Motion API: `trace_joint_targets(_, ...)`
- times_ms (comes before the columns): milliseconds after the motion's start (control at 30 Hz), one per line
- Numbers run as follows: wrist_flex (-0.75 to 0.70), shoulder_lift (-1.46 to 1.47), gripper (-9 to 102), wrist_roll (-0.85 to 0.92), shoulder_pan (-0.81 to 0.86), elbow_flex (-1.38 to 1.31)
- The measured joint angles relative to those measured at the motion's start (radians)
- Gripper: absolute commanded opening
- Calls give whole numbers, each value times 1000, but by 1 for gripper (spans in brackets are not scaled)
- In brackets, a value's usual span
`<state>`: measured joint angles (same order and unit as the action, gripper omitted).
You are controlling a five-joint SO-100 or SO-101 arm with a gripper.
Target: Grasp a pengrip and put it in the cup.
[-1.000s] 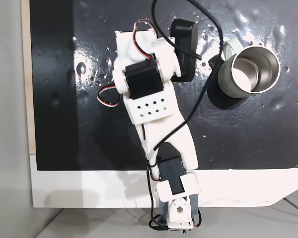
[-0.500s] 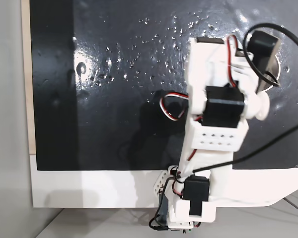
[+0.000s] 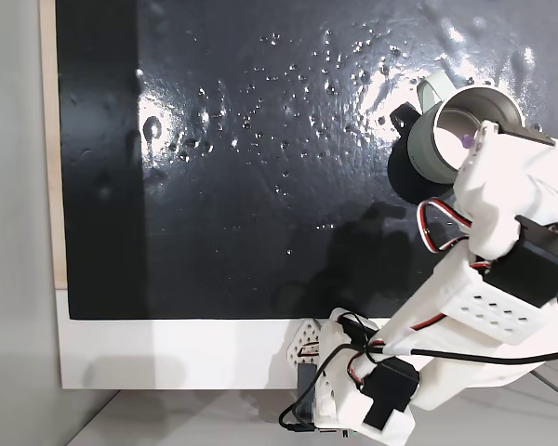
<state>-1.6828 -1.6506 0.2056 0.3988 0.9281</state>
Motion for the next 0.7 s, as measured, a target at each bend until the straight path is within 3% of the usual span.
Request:
trace_joint_targets(467,2,80,1,29,49,0)
trace_joint_targets(500,2,80,3,32,51,0)
trace_joint_targets(633,5,87,33,35,43,0)
trace_joint_targets(700,5,87,36,40,43,0)
